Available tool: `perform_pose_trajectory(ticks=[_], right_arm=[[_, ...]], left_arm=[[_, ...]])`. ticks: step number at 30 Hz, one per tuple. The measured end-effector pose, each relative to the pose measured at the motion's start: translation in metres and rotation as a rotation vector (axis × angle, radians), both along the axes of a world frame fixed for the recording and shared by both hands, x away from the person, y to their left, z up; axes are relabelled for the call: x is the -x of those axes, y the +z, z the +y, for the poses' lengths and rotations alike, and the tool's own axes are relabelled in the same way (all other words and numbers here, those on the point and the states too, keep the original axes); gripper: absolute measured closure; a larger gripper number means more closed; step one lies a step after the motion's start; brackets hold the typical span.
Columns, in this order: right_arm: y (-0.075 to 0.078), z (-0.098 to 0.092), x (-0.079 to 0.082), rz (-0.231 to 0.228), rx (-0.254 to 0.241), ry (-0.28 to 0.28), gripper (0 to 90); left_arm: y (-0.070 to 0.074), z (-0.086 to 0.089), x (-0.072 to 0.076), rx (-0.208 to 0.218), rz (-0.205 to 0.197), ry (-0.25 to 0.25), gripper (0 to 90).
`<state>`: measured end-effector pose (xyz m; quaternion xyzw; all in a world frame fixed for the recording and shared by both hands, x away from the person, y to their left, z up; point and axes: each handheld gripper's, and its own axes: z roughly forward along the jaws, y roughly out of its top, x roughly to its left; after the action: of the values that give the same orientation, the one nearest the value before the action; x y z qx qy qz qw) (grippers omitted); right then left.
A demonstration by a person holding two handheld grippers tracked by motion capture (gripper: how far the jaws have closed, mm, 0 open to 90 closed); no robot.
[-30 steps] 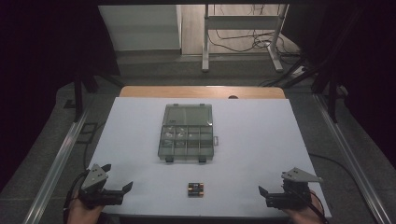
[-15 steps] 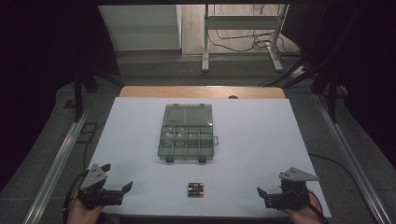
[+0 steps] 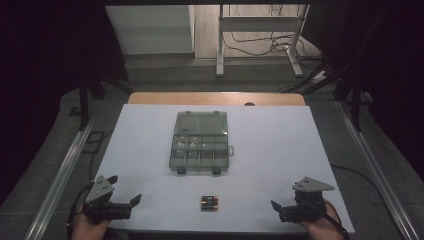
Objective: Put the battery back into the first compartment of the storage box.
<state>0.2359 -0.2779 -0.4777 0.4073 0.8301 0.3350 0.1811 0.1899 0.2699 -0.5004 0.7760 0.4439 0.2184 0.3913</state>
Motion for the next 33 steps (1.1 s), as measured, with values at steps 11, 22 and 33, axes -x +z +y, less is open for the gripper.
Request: perform_pose_trajectory(ticks=[11,22,33], right_arm=[[0.003,0.013,-0.012,0.015,-0.032,0.032,0.0],[0.008,0.034,-0.024,0.021,-0.073,0.048,0.0],[0.007,0.060,-0.034,0.058,-0.047,0.109,0.0]], left_arm=[[0.000,-0.001,0.000,-0.006,-0.001,-0.019,0.1],[0.000,-0.001,0.000,-0.001,-0.002,-0.023,0.1],[0.000,0.000,0.000,0.004,0.000,-0.021,0.1]])
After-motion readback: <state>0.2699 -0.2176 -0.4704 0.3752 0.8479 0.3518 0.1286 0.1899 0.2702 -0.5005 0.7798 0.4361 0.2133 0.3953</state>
